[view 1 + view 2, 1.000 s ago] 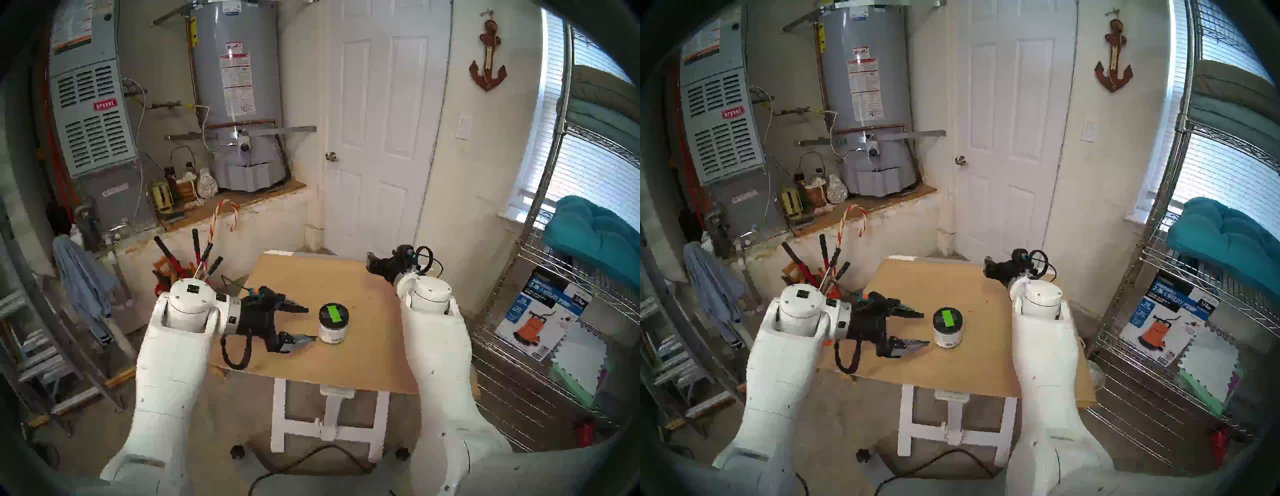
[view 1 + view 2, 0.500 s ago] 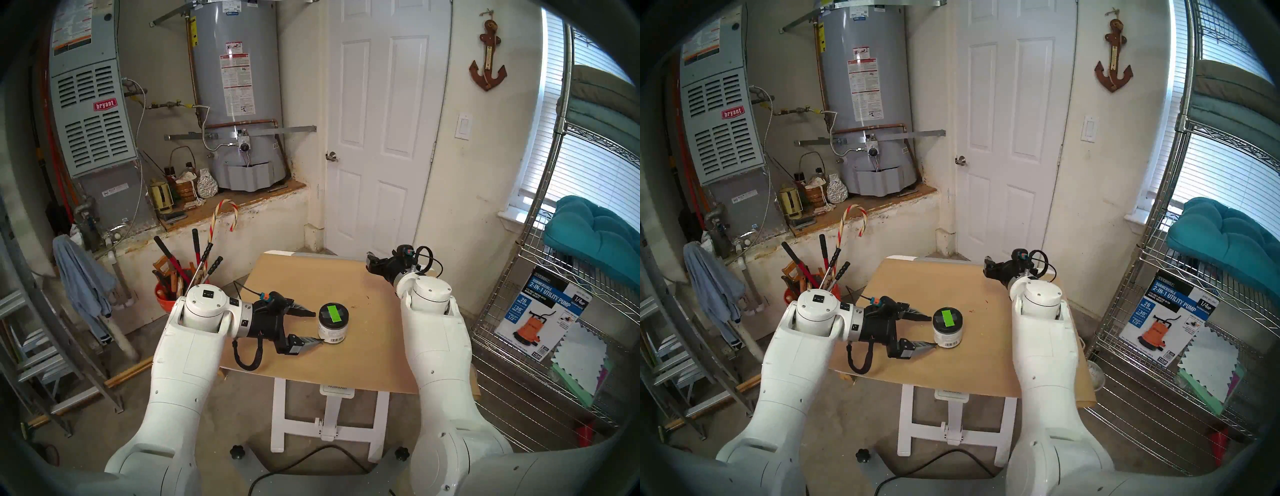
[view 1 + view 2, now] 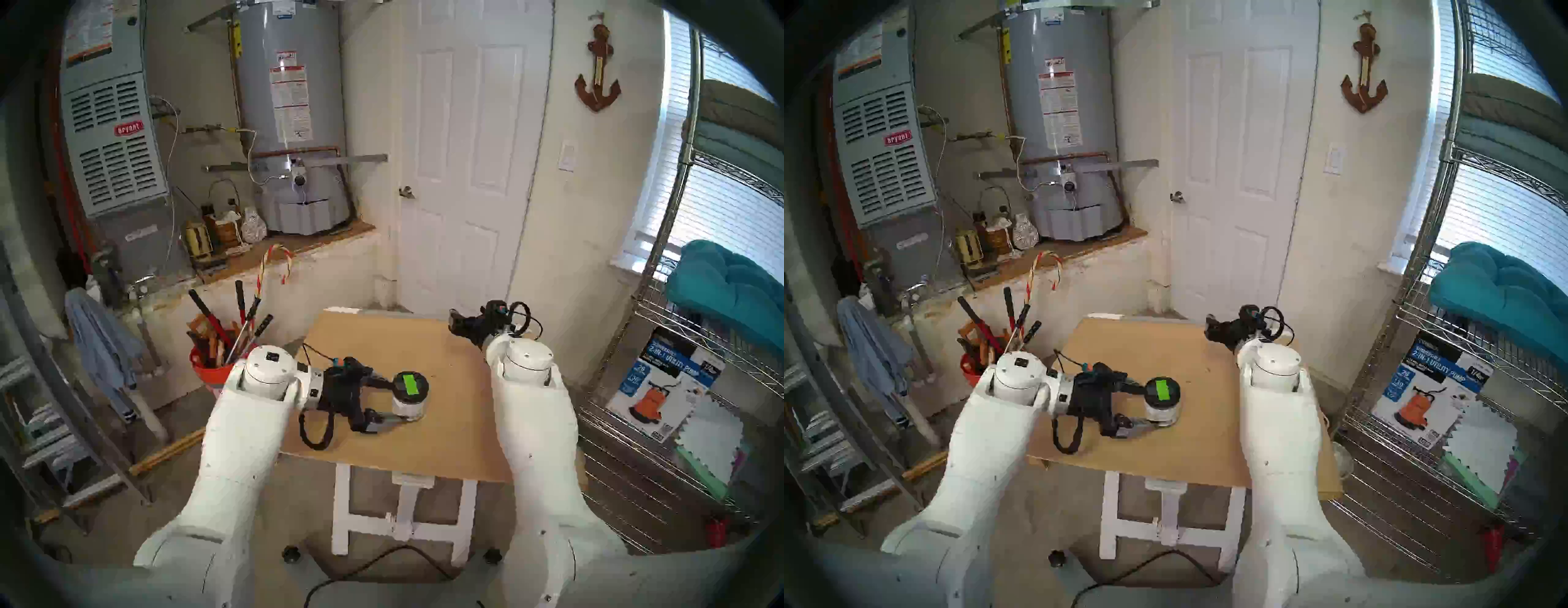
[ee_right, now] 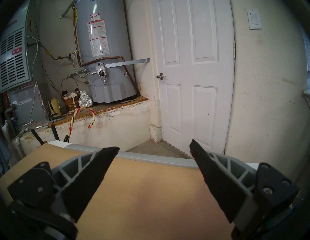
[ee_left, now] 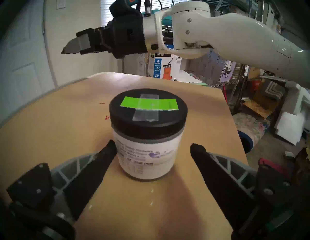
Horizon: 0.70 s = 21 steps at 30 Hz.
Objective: Open paint jar
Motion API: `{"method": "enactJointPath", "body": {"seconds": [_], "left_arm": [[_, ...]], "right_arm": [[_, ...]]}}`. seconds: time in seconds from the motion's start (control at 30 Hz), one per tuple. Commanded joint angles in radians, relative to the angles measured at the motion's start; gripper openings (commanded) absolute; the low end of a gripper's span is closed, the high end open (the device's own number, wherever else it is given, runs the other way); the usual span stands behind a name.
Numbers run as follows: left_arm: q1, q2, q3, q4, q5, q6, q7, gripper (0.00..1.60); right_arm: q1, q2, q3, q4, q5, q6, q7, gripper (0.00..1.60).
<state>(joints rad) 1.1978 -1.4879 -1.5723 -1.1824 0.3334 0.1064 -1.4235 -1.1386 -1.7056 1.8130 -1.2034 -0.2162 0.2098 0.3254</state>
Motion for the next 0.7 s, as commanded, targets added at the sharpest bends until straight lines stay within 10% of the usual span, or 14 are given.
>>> {"method": "enactJointPath", "body": {"seconds": [0.0,0.67], "left_arm": [[-0.076,-0.024,0.020,0.040,0.005,-0.024,0.017,1.60],[-0.146,-0.028,0.067,0.163,0.009,-0.066,0.027,1.60]], "right_arm": [[0.018,0.000,-0.003,-0.021,0.000,-0.004,0.000,1.60],[0.018,0.000,-0.003,-0.021,0.000,-0.003,0.000,1.60]]}}
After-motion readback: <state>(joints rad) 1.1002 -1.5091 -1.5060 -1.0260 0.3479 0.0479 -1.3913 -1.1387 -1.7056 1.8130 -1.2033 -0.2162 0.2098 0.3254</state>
